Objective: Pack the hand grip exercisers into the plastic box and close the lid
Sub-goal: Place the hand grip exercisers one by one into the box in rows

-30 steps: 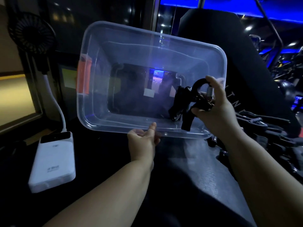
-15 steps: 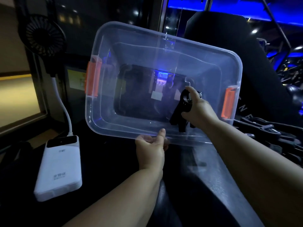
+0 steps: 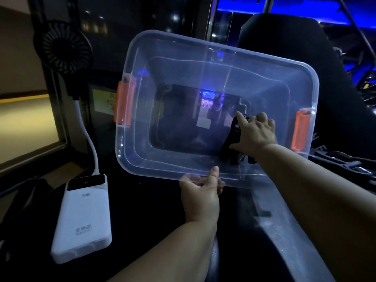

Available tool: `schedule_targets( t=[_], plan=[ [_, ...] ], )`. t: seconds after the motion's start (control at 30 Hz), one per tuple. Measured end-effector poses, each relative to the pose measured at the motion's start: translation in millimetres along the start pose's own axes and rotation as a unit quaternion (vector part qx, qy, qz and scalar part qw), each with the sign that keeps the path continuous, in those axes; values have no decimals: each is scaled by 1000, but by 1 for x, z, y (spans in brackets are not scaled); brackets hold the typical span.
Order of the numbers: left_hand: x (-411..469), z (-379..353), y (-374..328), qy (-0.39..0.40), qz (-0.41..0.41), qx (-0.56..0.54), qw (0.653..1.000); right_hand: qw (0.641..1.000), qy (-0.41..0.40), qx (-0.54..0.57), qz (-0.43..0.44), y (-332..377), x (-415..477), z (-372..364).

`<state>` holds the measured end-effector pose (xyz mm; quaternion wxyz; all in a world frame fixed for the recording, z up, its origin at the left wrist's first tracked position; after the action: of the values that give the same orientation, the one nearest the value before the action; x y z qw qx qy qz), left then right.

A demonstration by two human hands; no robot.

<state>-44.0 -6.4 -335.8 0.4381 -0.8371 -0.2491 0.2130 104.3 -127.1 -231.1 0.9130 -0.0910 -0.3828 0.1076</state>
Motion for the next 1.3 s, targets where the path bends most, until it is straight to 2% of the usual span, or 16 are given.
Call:
schedule_targets(
  t=[0.17,0.37,0.77,1.03,1.3],
  plan=[
    [0,0,0,2,0,1,1000,998,20,-56,6,-11,6,-6],
    [-1,0,0,5,4,6,1000,999,36,-26,31,-6,8,-4],
    [-1,0,0,4,7,19,1000,977,129,-114,127,3,17,-8],
    [5,3,6,-21,-2,85,996,960,173,-183,124,21,26,-7],
    [6,1,9,-25,-3,58,998,950,186,-213,136,21,23,-15]
  ],
)
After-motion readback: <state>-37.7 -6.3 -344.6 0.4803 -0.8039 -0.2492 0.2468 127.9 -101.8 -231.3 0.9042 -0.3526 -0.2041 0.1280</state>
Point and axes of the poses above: each hand's wrist, its own x-axis towards the middle knuckle, its own z-axis out of the back of the hand, y = z × x, the point moved 3 cm from there along x, towards the middle knuckle, and after that the axes turned 12 degrees about -y, right-handed, at the moved point
